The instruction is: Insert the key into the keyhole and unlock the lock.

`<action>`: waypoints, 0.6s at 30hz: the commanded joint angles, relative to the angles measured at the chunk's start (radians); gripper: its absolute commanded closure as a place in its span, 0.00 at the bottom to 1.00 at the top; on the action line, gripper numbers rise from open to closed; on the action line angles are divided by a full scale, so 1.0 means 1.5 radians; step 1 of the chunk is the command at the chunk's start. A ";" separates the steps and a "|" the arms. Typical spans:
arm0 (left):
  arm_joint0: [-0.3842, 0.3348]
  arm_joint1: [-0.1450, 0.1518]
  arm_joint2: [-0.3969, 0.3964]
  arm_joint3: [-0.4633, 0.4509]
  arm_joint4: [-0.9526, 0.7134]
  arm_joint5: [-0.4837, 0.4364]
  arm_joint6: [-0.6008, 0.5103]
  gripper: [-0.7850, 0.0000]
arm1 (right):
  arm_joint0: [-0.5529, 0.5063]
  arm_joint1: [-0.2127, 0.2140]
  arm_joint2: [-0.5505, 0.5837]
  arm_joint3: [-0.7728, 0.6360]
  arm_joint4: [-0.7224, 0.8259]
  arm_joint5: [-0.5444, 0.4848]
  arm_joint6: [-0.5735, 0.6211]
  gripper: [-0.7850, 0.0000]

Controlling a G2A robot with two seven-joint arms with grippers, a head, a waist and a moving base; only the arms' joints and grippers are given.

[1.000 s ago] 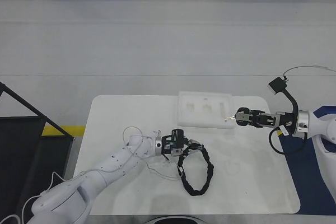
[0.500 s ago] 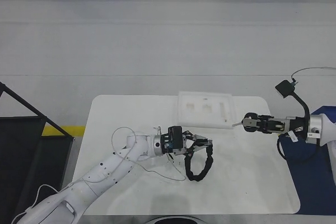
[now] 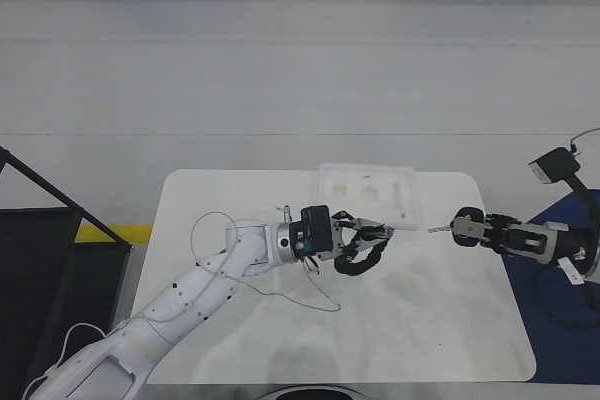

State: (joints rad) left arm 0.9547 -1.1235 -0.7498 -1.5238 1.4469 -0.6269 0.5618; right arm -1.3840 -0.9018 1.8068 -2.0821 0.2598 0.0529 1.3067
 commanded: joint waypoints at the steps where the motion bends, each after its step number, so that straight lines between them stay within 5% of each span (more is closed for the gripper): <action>1: -0.014 -0.007 0.008 0.016 -0.005 0.003 0.001 1.00 | -0.008 0.000 0.004 -0.003 0.004 0.002 -0.011 1.00; 18: -0.027 -0.014 0.016 0.032 -0.012 0.007 0.006 1.00 | -0.022 0.000 0.006 -0.002 0.019 0.003 -0.033 1.00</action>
State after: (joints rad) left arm 0.9149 -1.1445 -0.7257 -1.4757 1.4291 -0.6168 0.5701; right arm -1.4169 -0.9019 1.8156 -2.0852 0.2885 0.0580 1.2578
